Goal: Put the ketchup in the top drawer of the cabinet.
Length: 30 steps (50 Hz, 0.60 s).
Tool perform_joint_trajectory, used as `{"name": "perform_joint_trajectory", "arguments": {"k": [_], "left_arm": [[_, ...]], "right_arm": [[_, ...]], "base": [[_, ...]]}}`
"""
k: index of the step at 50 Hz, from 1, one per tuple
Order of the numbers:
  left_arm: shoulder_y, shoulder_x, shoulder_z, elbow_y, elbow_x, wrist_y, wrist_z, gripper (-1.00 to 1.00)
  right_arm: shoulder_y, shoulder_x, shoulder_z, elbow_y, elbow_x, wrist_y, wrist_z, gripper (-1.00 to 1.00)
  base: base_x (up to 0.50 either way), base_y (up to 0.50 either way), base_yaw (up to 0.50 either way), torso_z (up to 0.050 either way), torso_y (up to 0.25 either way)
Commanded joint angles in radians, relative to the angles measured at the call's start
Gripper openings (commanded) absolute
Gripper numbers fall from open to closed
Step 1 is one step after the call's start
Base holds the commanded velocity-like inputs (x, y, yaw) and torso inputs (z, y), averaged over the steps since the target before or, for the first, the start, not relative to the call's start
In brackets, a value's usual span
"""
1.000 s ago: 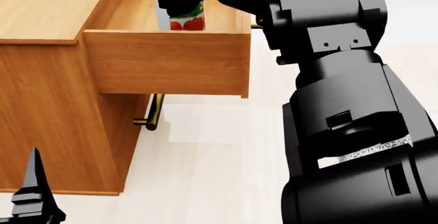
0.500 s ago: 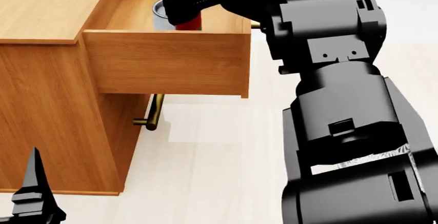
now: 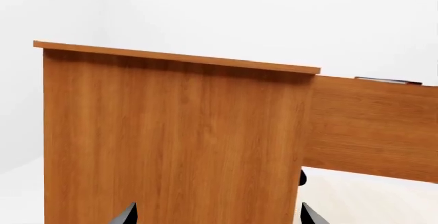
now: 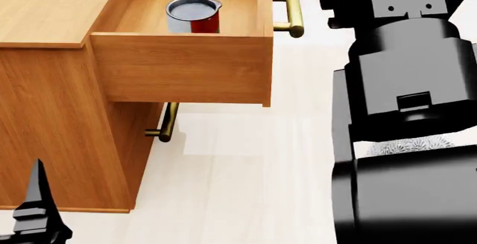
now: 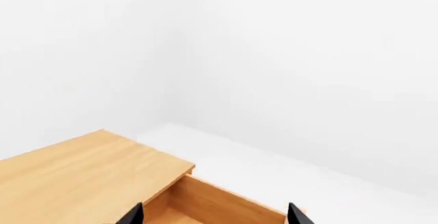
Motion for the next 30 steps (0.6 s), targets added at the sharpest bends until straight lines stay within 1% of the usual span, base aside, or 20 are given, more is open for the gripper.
{"name": "perform_joint_trajectory", "arguments": {"k": [1, 2, 3, 4, 5, 8, 9, 11, 13, 14, 18, 21, 22, 24, 25, 30], "left_arm": [[-0.015, -0.003, 0.012, 0.001, 0.001, -0.013, -0.004, 1.0], [-0.016, -0.003, 0.012, 0.001, 0.001, -0.013, -0.004, 1.0], [-0.016, -0.003, 0.012, 0.001, 0.001, -0.014, -0.005, 1.0], [-0.016, -0.004, 0.012, 0.002, 0.001, -0.014, -0.005, 1.0], [-0.016, -0.005, 0.012, 0.002, 0.001, -0.015, -0.006, 1.0], [-0.014, -0.007, 0.011, -0.001, 0.0, -0.009, -0.004, 1.0], [-0.013, -0.006, 0.01, -0.007, -0.001, -0.005, -0.001, 1.0], [-0.013, -0.006, 0.011, -0.011, 0.001, -0.002, 0.0, 1.0], [-0.014, -0.007, 0.012, -0.008, 0.0, -0.006, -0.002, 1.0], [-0.015, -0.007, 0.013, -0.007, 0.0, -0.007, -0.002, 1.0], [-0.016, -0.009, 0.013, -0.008, 0.001, -0.007, -0.004, 1.0], [-0.016, -0.011, 0.013, -0.005, 0.0, -0.009, -0.006, 1.0], [-0.015, -0.012, 0.013, -0.003, 0.0, -0.009, -0.007, 1.0], [-0.015, -0.014, 0.013, 0.001, 0.0, -0.012, -0.008, 1.0], [-0.015, -0.016, 0.013, 0.003, 0.002, -0.012, -0.009, 1.0], [-0.012, -0.019, 0.007, 0.005, -0.004, -0.01, -0.01, 1.0]], "right_arm": [[0.071, 0.042, 0.036, -0.167, -0.032, 0.006, 0.157, 1.0], [0.057, 0.052, 0.041, -0.224, -0.025, 0.035, 0.172, 1.0], [0.03, 0.073, 0.043, -0.348, -0.011, 0.097, 0.183, 1.0], [0.019, 0.082, 0.057, -0.398, 0.0, 0.131, 0.212, 1.0], [-0.008, 0.103, 0.046, -0.5, -0.004, 0.181, 0.237, 1.0], [-0.064, 0.142, 0.036, -0.689, 0.008, 0.317, 0.282, 1.0], [-0.108, 0.167, 0.059, -0.806, 0.033, 0.385, 0.313, 1.0], [-0.149, 0.194, 0.082, -0.92, 0.06, 0.458, 0.342, 1.0], [-0.204, 0.234, 0.132, -1.082, 0.109, 0.558, 0.381, 1.0], [-0.216, 0.239, 0.166, -1.121, 0.132, 0.599, 0.402, 1.0], [-0.26, 0.274, 0.199, -1.252, 0.174, 0.672, 0.419, 1.0], [-0.31, 0.303, 0.268, -1.397, 0.238, 0.767, 0.448, 1.0], [-0.31, 0.303, 0.268, -1.397, 0.238, 0.767, 0.448, 1.0], [-0.341, 0.317, 0.316, -1.479, 0.273, 0.824, 0.474, 1.0], [-0.391, 0.335, 0.336, -1.556, 0.288, 0.841, 0.486, 1.0], [-0.423, 0.354, 0.427, -1.686, 0.363, 0.949, 0.517, 1.0]], "base": [[0.0, 0.0, 0.0, 0.0, 0.0], [0.0, 0.0, 0.0, 0.0, 0.0], [0.0, 0.0, 0.0, 0.0, 0.0], [0.0, 0.0, 0.0, 0.0, 0.0], [0.0, 0.0, 0.0, 0.0, 0.0], [0.0, 0.0, 0.0, 0.0, 0.0], [0.0, 0.0, 0.0, 0.0, 0.0], [0.0, 0.0, 0.0, 0.0, 0.0], [0.0, 0.0, 0.0, 0.0, 0.0], [0.0, 0.0, 0.0, 0.0, 0.0], [0.0, 0.0, 0.0, 0.0, 0.0], [0.0, 0.0, 0.0, 0.0, 0.0], [0.0, 0.0, 0.0, 0.0, 0.0], [0.0, 0.0, 0.0, 0.0, 0.0], [0.0, 0.0, 0.0, 0.0, 0.0], [0.0, 0.0, 0.0, 0.0, 0.0]]}}
